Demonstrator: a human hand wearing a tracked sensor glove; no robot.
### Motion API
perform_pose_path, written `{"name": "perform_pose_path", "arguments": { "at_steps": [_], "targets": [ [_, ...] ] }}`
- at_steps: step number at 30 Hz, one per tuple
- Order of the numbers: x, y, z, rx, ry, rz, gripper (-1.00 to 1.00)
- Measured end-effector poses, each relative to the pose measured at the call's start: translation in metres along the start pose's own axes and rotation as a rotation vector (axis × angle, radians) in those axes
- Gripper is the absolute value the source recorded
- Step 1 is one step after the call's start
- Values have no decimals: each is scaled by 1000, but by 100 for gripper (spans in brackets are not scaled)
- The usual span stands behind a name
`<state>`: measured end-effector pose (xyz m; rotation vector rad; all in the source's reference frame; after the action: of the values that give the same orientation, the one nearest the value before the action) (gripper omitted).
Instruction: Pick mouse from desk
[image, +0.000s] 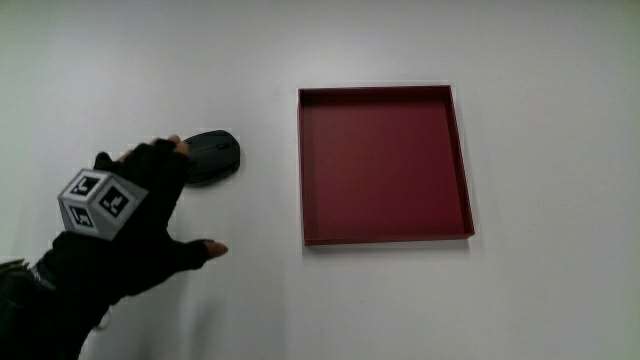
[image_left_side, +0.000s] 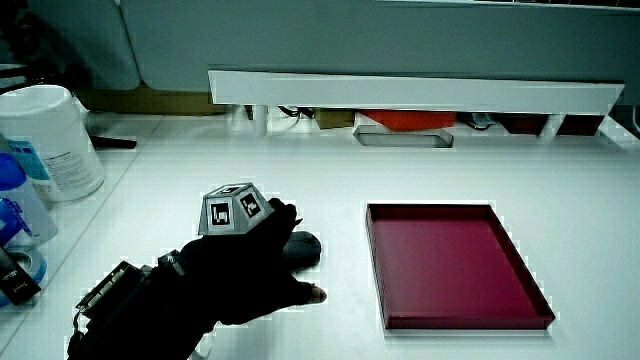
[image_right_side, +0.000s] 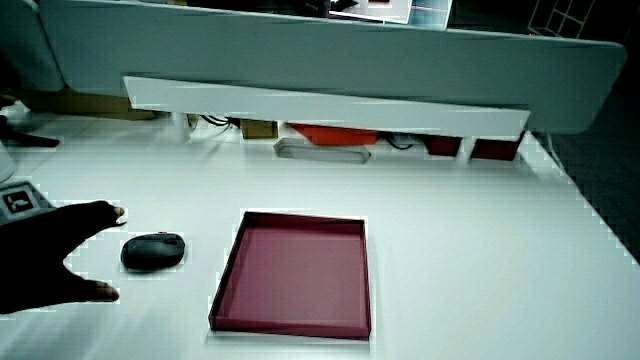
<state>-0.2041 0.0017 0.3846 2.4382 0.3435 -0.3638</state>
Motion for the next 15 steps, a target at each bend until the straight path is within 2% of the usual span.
{"name": "perform_pose_path", "arguments": {
  "at_steps": [1, 4, 5, 6, 8, 9, 10, 12, 13, 15],
  "targets": [
    [-2, 3, 1, -35, -48, 26, 0],
    [-7, 12, 6, -33, -22, 66, 0],
    [-10, 16, 7, -9, -7, 52, 0],
    [-12, 19, 9, -45, -32, 79, 0],
    [-18, 28, 9, -45, -66, 102, 0],
    [-19, 31, 11, -27, -37, 84, 0],
    [-20, 34, 13, -57, -52, 112, 0],
    [-25, 42, 13, -49, -56, 114, 0],
    [-26, 45, 15, -66, -48, 130, 0],
    [-31, 53, 15, -68, -42, 146, 0]
  ]
}}
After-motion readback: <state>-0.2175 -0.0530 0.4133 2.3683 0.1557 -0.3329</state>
